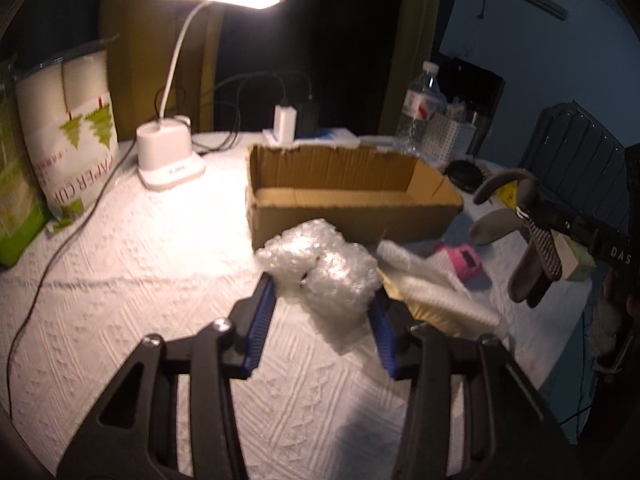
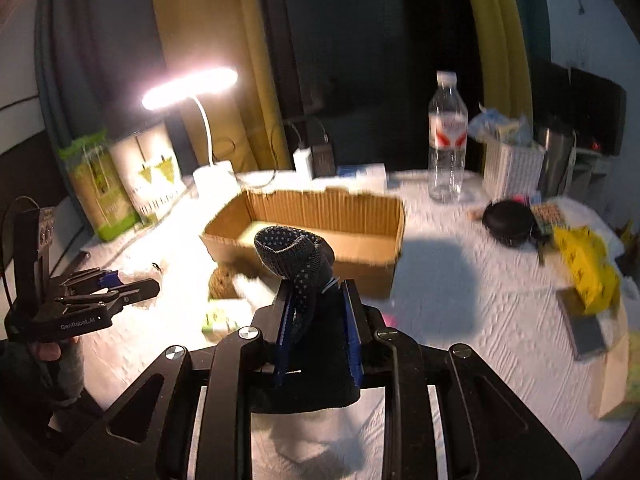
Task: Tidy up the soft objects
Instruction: 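Grasp the clear bubble-wrap bag with the left tool while the right tool grasps the grey glove, then carry the bubble wrap and glove into the cardboard box and open both tools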
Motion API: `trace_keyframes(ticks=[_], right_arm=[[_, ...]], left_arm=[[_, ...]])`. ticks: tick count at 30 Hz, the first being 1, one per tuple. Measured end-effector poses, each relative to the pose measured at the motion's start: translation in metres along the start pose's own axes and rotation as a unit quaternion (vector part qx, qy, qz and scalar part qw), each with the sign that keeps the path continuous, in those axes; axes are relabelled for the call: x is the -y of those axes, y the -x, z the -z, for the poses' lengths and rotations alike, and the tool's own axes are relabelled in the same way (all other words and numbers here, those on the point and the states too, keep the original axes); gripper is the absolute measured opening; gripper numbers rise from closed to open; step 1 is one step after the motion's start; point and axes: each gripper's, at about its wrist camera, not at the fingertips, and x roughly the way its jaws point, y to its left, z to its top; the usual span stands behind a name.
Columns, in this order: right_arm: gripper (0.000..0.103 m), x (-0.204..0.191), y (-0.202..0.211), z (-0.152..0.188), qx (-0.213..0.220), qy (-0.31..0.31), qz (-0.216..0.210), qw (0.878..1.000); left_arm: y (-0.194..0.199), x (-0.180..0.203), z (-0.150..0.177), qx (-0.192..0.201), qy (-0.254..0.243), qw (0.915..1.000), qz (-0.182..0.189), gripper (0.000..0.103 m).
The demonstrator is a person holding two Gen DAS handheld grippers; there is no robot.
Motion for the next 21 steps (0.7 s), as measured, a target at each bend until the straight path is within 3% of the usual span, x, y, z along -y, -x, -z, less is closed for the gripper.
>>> trace_keyframes(ticks=[12, 17, 21], right_arm=[[0.025, 0.031, -0.01, -0.058, 0.063, 0.013, -0.02, 0.998], [0.025, 0.047, -0.043, -0.072, 0.058, 0.014, -0.023, 0.998], [0.025, 0.057, -0.073, -0.077, 0.045, 0.014, -0.015, 0.999]], left_arm=[[-0.012, 0.029, -0.072, 0.066, -0.04, 0.9968, 0.021, 0.046], [-0.045, 0.044, -0.095, 0.065, -0.054, 0.9959, 0.033, 0.046], [-0.083, 0.051, -0.104, 0.041, -0.048, 0.9967, 0.05, 0.046]])
